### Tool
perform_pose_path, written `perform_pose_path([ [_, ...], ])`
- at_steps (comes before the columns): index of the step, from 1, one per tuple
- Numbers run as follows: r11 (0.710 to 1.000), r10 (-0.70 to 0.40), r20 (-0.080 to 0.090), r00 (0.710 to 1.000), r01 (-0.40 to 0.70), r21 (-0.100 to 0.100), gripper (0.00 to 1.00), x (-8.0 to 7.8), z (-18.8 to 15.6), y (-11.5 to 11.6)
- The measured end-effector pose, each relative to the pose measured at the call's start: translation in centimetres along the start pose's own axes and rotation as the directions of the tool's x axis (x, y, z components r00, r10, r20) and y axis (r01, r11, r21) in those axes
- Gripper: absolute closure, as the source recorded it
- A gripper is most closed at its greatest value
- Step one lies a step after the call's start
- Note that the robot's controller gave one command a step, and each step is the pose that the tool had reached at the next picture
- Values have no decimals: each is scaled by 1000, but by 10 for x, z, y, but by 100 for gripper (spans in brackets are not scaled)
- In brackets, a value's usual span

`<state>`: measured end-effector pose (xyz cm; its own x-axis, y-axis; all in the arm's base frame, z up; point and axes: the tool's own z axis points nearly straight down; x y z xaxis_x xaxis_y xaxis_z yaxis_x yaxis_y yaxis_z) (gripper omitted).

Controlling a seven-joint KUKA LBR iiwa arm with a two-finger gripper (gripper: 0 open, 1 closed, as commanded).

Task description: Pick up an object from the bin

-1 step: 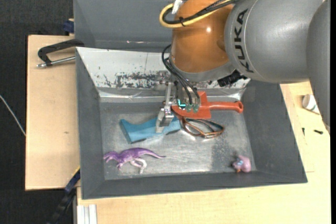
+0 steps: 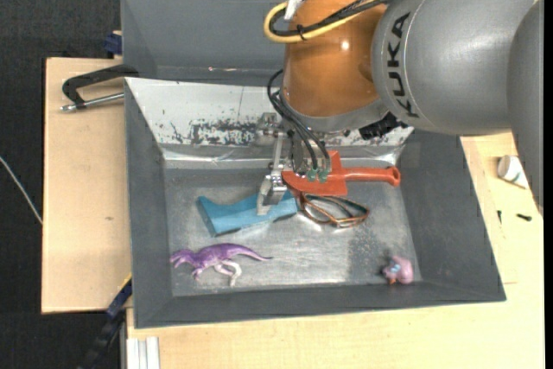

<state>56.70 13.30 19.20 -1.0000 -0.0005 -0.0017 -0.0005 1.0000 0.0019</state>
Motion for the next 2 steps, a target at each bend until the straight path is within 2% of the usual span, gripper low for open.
perform_pose_path([
  [1,996,-94,6,996,94,0,0,8,34,-1],
  [2,976,-220,-7,976,220,1,0,22,55,-7],
])
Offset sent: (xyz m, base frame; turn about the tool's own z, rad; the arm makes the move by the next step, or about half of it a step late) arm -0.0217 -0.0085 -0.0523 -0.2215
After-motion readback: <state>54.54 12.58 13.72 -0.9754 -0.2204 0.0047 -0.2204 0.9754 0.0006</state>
